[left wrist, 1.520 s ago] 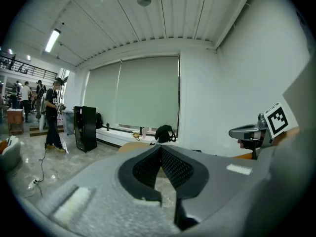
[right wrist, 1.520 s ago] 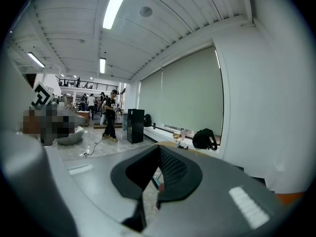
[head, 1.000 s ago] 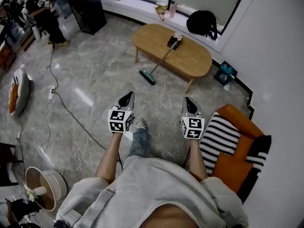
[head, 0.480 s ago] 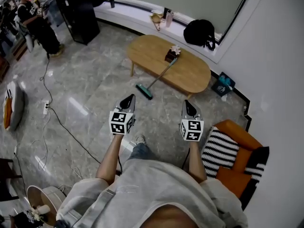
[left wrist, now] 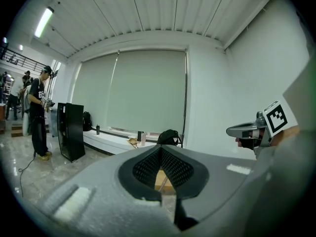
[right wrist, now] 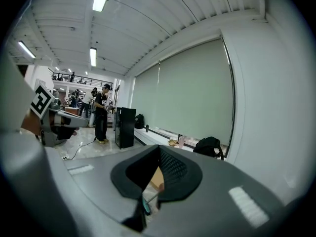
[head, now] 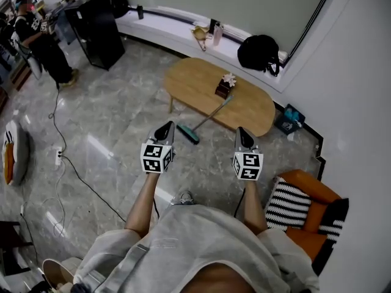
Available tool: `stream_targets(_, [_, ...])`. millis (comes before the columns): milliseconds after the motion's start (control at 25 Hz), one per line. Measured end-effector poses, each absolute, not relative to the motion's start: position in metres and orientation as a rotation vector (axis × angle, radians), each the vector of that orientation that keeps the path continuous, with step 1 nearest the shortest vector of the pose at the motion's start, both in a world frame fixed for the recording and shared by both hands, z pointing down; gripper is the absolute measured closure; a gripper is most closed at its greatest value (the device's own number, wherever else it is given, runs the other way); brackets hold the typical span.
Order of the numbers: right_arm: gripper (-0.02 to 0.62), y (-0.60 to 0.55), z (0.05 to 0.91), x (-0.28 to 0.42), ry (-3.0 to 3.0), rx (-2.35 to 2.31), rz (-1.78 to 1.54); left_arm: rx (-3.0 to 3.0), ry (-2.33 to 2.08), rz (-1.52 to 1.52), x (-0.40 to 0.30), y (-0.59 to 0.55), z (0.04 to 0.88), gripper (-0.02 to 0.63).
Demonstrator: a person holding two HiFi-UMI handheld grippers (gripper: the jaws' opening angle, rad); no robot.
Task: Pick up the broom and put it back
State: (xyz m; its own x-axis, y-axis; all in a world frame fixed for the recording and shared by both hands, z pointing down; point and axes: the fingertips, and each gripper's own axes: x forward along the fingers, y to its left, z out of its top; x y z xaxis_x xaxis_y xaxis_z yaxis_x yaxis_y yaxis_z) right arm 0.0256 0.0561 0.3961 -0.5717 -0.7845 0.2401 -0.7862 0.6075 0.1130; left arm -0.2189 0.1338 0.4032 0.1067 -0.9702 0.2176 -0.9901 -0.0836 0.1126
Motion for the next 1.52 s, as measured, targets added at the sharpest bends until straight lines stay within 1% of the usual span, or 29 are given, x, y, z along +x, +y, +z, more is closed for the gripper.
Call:
stream_targets(360, [0.595, 0.028, 0.409, -0.013, -2.539, 1.303, 0.019, 2.168, -1.921, 0.123, -0.260, 0.094, 0.414, 0.603])
stream_targets(760, [0.595, 0.016, 0.427, -0.014, -2.504, 1.307, 0.046, 2.164, -1.876, 0.125, -0.260, 0.079, 0.435, 0.603])
stream_targets(1000, [0.595, -0.009, 0.436, -0.025, -2.515, 1.296, 0.071, 2.142, -1.890, 0.141, -0.272, 0.061, 0.442, 0.603])
stream_targets(1240, [0.595, -0.054, 0.450, -0.035, -2.526, 1.263, 0.101, 2.122, -1.894, 0.173, -0.277, 0.013, 0.449, 0.603])
stream_targets(1520, [0.595, -0.140, 0.453, -0.038, -2.541, 1.235, 0.131, 2.108, -1.899, 0.203, -0.276, -0.071, 0.448, 0.603])
